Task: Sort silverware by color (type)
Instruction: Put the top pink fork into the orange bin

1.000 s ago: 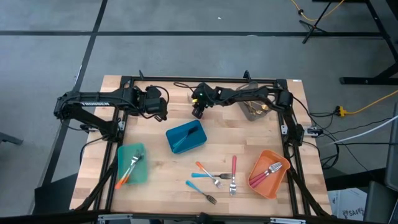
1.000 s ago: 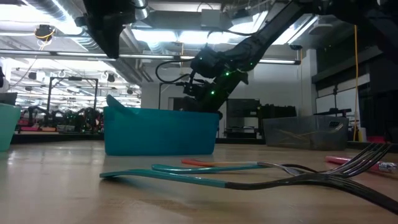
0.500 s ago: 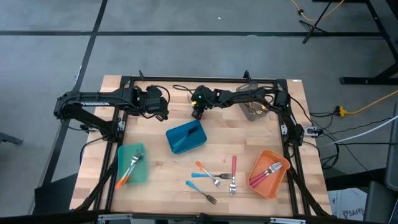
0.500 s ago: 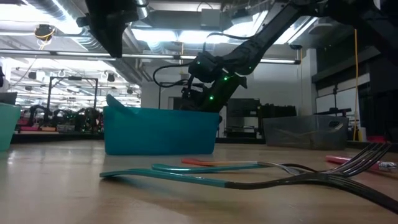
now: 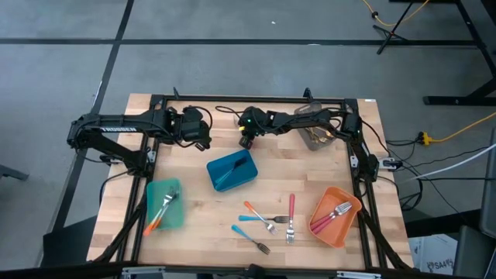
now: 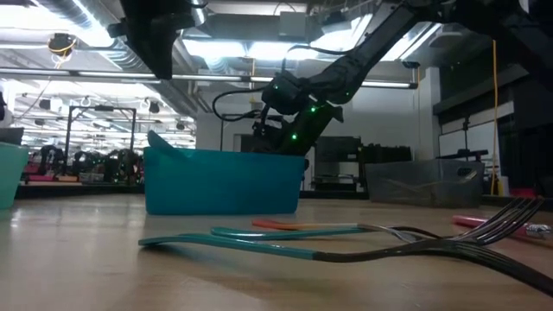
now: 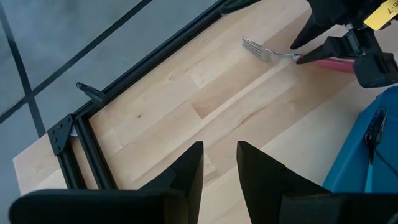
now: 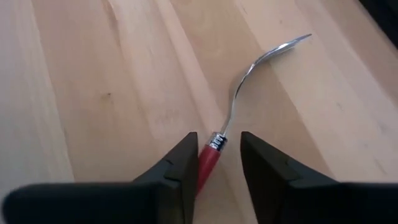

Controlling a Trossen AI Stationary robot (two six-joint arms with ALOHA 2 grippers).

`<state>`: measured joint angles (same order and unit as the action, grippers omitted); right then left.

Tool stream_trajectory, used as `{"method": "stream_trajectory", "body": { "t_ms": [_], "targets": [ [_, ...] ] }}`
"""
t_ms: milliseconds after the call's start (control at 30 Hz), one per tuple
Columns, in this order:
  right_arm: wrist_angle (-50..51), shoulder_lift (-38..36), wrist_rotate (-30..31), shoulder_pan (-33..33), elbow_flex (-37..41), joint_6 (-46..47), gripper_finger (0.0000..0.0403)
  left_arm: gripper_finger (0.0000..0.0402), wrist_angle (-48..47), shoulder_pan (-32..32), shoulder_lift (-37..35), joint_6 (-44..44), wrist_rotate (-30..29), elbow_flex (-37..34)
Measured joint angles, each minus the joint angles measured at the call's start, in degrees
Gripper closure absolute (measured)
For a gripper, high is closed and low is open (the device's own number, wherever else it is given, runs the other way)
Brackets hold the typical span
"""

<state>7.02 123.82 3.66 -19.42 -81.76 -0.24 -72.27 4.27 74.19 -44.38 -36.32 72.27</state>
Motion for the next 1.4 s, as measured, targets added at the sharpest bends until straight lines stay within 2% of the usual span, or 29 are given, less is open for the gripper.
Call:
{"method": "stream_trajectory", "body": {
  "t_ms": [133, 300, 467, 833, 1200, 1400],
  "targets": [
    [0.04, 0.32, 2.74, 0.02, -0.02, -1.72, 0.0333, 0.0311, -0.01, 0.00, 0.00, 0.00, 0.00, 0.00],
    [-0.20, 0.32, 1.83, -0.11, -0.02, -1.76, 0.0378, 0.0311, -0.02, 0.00, 0.00, 0.00, -0.01, 0.00],
    [-0.32, 0.32, 1.90, -0.11, -0.09, -1.76, 0.0399, 0.0311, -0.02, 0.00, 0.00, 0.00, -0.02, 0.00],
    [0.19, 0.34, 1.79, -0.11, -0.09, -1.65, 0.0365, 0.0311, -0.05, 0.00, 0.00, 0.00, 0.00, 0.00],
    [0.86, 0.58, 0.27, -0.02, -0.02, -1.72, 0.0289, 0.0311, -0.07, 0.00, 0.00, 0.00, 0.00, 0.00],
    [0.83, 0.58, 0.04, -0.04, -0.02, -1.72, 0.0287, 0.0311, -0.09, 0.00, 0.00, -0.02, 1.11, 0.00]
  ]
}}
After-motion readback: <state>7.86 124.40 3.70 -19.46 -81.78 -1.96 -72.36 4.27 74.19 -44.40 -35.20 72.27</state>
